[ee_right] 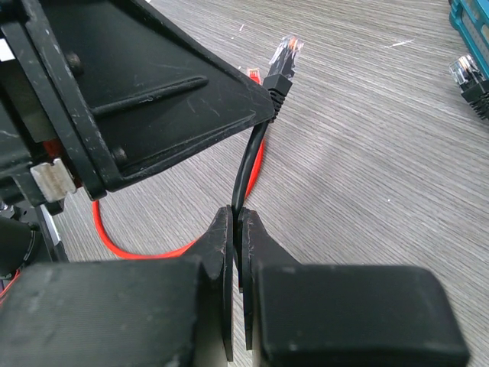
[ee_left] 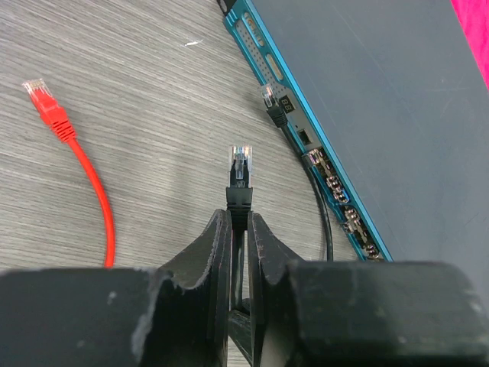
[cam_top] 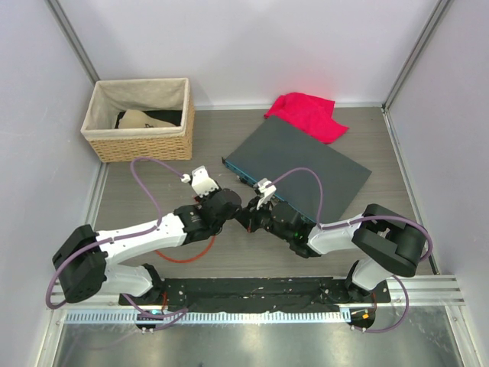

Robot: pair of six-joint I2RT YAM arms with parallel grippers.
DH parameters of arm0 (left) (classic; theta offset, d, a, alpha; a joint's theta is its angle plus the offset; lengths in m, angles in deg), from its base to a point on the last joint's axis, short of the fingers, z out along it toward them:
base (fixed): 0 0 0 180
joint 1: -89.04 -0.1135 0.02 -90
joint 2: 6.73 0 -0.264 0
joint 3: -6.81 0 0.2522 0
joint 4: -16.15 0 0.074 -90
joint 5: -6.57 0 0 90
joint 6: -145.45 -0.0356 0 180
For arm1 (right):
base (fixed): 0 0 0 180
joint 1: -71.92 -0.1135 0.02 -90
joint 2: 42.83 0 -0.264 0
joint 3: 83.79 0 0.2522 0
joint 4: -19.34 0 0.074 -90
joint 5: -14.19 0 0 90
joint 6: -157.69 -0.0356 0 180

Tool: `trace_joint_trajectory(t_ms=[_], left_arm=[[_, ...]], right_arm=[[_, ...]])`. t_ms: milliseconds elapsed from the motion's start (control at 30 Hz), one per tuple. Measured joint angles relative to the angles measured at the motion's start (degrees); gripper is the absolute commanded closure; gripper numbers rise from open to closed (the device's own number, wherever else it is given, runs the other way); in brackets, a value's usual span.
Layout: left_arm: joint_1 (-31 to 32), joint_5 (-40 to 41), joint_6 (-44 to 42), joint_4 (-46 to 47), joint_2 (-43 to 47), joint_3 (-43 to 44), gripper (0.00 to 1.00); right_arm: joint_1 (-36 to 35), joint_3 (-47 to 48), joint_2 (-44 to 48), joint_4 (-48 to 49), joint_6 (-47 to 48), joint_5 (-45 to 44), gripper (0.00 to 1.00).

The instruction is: Insert the plug into the switch port

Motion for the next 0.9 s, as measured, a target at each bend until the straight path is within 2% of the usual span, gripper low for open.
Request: trace_joint_trajectory(t_ms=[233, 567, 700, 800, 833, 900], left_arm=[[0.07, 0.0, 0.0, 0.02, -0.33, 0.0, 0.78], [0.07, -0.02, 0.31, 0.0, -0.63, 0.0, 0.77], [0.07, -0.02, 0.44, 0.0, -0.63, 0.0, 0.83], [0.07, -0.04, 0.48, 0.0, -0.63, 0.0, 0.92], [0.07, -0.04, 0.48, 0.02, -0.63, 0.0, 0.98], [0.07, -0.04, 0.48, 0.02, -0.63, 0.0, 1.0]], right_arm=[[0.0, -0.24, 0.0, 0.24, 0.0, -0.02, 0.99], [0.0, -0.42, 0.0, 0.55, 0.0, 0.0, 0.99], [0.0, -0.46, 0.0, 0.68, 0.0, 0.0, 0.99], [0.0, -0.46, 0.0, 0.7, 0.0, 0.04, 0.99], [0.0, -0.46, 0.0, 0.7, 0.0, 0.09, 0.99], [0.0, -0.46, 0.0, 0.7, 0.0, 0.13, 0.98]])
